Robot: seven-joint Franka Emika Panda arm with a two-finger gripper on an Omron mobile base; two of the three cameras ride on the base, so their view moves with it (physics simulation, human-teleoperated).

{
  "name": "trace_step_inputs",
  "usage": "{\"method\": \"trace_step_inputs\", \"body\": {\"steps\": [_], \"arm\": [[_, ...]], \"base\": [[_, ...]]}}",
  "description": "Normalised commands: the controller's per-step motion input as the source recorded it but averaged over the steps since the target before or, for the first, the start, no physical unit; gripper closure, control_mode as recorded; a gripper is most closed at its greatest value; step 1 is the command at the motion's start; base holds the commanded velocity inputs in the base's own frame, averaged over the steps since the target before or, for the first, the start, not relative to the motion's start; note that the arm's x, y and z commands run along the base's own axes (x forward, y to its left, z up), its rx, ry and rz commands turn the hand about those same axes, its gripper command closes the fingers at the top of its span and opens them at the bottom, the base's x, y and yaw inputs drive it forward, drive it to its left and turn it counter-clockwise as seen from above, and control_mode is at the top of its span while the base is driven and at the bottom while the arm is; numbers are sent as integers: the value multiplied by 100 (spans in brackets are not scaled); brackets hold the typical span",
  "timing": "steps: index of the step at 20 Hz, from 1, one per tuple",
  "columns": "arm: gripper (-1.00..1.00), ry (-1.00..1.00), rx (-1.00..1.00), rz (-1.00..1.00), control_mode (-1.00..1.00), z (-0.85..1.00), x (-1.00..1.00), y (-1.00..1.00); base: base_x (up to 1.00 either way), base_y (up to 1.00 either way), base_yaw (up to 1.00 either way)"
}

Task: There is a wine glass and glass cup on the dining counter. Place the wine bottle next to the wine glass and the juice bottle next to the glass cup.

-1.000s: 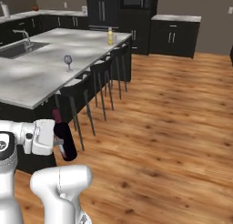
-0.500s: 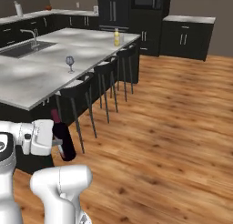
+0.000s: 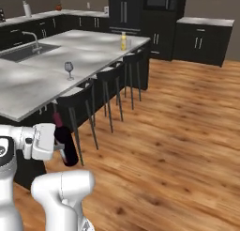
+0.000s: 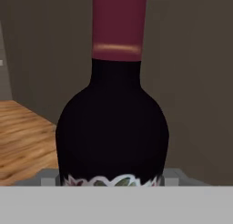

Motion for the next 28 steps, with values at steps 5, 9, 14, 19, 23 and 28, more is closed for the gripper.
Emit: {"method": "trace_step_inputs", "body": {"steps": [5,9,14,19,23,28], "arm": [[100,0,0,0,100,0,0,0],[100,0,0,0,100,0,0,0],[100,0,0,0,100,0,0,0],[100,0,0,0,100,0,0,0],[100,0,0,0,100,0,0,0],[100,0,0,0,100,0,0,0]], "base": [[45,-39,19],[46,-40,19],[45,-37,21],[45,-36,23],[45,-36,23],[45,-34,25]]}}
